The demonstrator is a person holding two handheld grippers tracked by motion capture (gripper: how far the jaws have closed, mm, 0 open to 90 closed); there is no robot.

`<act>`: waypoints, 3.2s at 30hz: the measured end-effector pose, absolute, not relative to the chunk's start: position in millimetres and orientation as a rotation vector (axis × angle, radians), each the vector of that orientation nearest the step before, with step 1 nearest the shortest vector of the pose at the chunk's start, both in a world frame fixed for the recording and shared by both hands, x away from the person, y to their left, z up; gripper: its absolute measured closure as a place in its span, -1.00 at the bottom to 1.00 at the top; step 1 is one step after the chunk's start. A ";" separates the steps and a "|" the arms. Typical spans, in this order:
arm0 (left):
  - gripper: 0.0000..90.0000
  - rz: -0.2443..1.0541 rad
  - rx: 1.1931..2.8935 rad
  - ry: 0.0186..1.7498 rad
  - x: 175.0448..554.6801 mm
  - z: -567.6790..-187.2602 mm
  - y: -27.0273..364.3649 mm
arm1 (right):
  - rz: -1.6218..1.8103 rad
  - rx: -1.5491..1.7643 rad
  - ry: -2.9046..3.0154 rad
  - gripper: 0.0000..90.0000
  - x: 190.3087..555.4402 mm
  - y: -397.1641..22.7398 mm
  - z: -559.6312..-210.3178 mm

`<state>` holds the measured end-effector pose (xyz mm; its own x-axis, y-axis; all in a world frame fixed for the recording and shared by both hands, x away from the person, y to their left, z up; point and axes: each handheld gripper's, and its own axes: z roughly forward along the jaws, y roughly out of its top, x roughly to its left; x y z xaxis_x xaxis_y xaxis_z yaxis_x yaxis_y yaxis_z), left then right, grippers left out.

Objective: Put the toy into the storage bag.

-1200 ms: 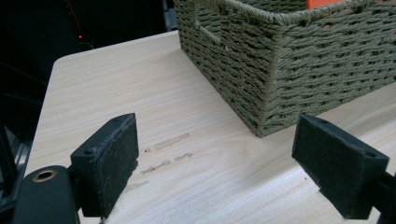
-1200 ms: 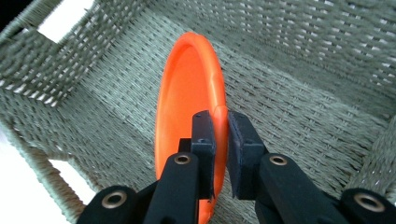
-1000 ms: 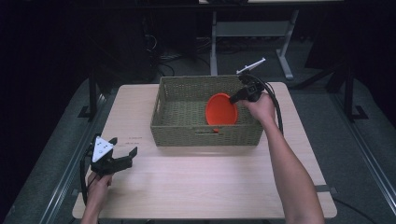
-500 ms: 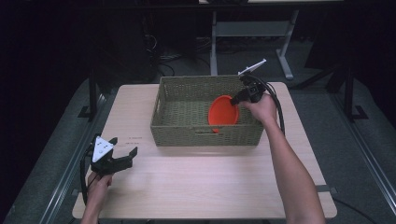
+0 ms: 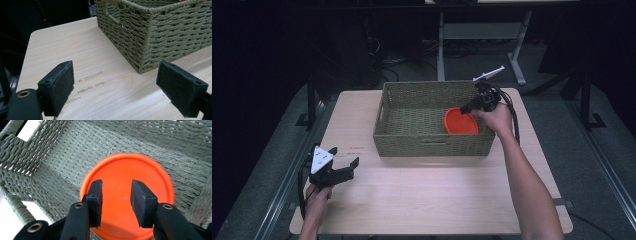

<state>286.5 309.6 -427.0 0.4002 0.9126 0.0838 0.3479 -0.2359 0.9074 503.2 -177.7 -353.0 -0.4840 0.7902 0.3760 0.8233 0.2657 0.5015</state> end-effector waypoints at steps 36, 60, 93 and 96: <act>-0.69 0.815 1.783 1.105 285.3 -426.8 308.1 | -1.168 -1.458 -2.294 -0.29 486.5 -186.1 -353.8; -0.69 0.814 1.800 1.105 285.3 -428.4 307.4 | -1.242 -1.329 -2.319 -0.38 454.2 -193.3 -337.4; -0.69 0.809 1.805 1.089 283.7 -428.3 306.7 | -1.326 -1.275 -2.353 -0.43 400.3 -224.2 -337.4; -0.69 0.811 1.805 1.087 283.3 -428.4 306.8 | -1.354 -1.262 -2.352 -0.43 395.8 -226.6 -338.4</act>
<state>283.3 306.8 -428.4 0.4105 0.9067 0.0973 0.3513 -0.2557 0.9007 395.8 -226.6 -338.4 -0.6353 0.5922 0.4957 0.7261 0.2393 0.6446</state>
